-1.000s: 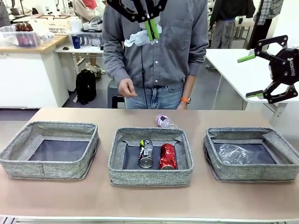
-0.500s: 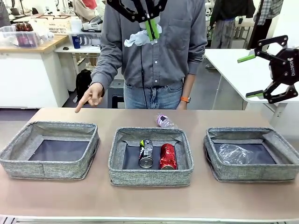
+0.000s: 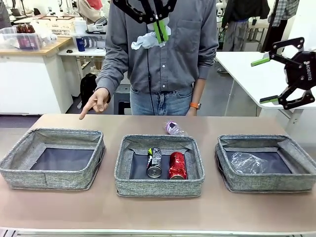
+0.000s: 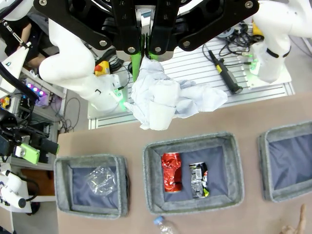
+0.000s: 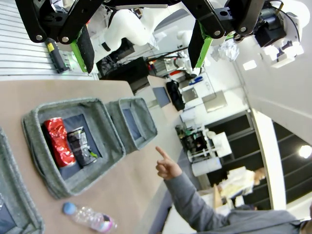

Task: Sort the waste into the appropriate baskets.
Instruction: Place the picked waste into the Fabric basket indicated by the person.

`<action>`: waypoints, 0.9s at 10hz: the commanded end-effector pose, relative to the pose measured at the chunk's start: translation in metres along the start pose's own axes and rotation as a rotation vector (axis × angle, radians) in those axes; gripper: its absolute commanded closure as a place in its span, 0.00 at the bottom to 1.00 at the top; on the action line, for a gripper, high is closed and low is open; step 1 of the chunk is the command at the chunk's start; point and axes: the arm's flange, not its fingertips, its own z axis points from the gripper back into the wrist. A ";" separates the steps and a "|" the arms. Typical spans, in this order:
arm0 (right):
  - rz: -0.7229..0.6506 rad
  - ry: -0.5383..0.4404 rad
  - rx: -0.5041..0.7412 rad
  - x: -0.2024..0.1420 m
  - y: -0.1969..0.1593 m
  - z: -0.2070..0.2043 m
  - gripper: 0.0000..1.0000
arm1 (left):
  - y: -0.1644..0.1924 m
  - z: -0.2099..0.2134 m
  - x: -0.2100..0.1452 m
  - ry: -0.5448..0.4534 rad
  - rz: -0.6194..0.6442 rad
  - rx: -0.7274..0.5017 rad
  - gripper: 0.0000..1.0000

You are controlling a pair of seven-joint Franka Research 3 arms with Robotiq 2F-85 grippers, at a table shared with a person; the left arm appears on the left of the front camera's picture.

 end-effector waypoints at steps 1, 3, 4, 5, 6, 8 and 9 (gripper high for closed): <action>-0.002 0.004 0.010 0.000 0.001 0.001 0.00 | 0.006 -0.006 -0.007 -0.078 -0.071 0.054 1.00; -0.002 0.004 0.010 0.000 0.001 0.001 0.00 | 0.045 -0.029 -0.014 -0.146 -0.149 0.206 1.00; -0.002 0.004 0.010 0.000 0.001 0.001 0.00 | 0.071 -0.040 -0.015 -0.115 -0.150 0.224 1.00; -0.002 0.004 0.010 0.000 0.001 0.001 0.00 | 0.102 -0.052 -0.015 -0.137 -0.141 0.300 1.00; -0.002 0.004 0.010 0.000 0.001 0.001 0.00 | 0.137 -0.063 -0.016 -0.119 -0.148 0.303 1.00; -0.002 0.004 0.010 0.000 0.001 0.001 0.00 | 0.188 -0.078 -0.021 -0.079 -0.074 0.295 1.00; -0.002 0.004 0.010 0.000 0.001 0.001 0.00 | 0.214 -0.085 -0.023 -0.051 0.037 0.302 1.00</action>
